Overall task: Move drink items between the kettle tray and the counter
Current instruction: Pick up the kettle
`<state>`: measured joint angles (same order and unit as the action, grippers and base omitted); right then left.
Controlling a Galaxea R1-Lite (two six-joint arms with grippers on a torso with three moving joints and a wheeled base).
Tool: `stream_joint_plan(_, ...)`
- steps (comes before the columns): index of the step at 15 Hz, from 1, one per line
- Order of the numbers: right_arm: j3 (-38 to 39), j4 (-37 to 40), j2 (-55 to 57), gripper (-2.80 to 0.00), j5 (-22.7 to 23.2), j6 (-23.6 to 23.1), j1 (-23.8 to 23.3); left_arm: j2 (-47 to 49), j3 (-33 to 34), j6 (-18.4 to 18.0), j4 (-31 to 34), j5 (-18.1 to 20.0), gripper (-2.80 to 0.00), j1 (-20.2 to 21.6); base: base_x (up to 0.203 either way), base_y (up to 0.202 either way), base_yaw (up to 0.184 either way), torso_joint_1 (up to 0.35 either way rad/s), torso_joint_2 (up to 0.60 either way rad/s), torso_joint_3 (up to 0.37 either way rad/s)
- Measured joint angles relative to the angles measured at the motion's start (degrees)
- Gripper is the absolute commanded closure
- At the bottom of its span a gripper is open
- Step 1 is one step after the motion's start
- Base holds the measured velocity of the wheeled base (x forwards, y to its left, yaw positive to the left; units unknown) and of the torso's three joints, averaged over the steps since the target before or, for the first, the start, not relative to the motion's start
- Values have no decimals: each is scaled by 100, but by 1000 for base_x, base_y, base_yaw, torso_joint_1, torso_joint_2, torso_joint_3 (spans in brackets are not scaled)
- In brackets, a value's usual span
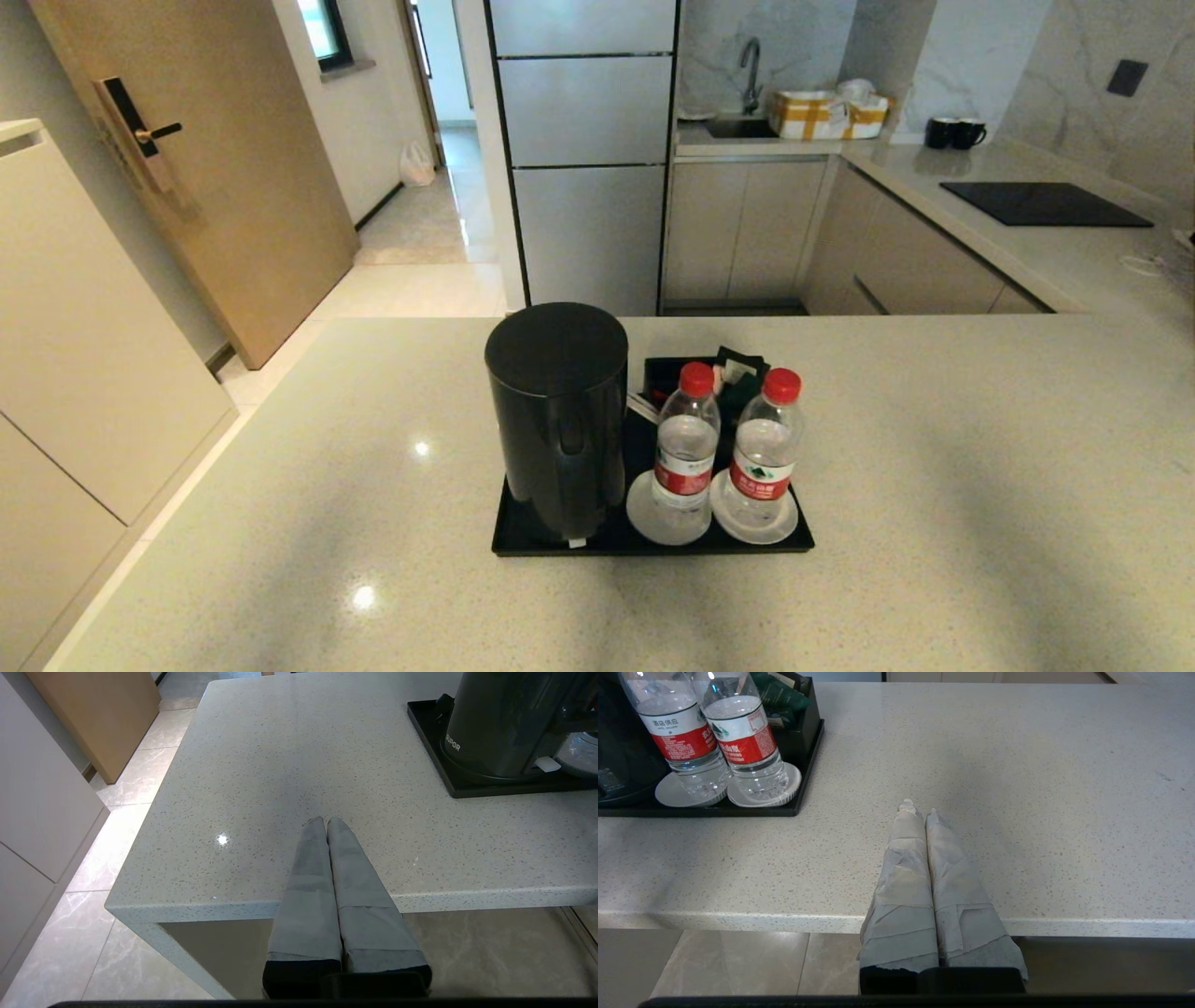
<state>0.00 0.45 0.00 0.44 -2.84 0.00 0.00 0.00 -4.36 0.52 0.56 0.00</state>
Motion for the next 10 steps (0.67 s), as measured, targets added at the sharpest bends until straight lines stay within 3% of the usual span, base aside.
stream_joint_plan(8,0,5,0,0,-9,76,0,15,-48,-40,-178,-56,0,0,0,0,0,0,0,0)
stream_joint_plan(10,0,6,0,0,-13,78,0,179,-556,-45,-151,-29,0,-2,0,0,0,0,0,0)
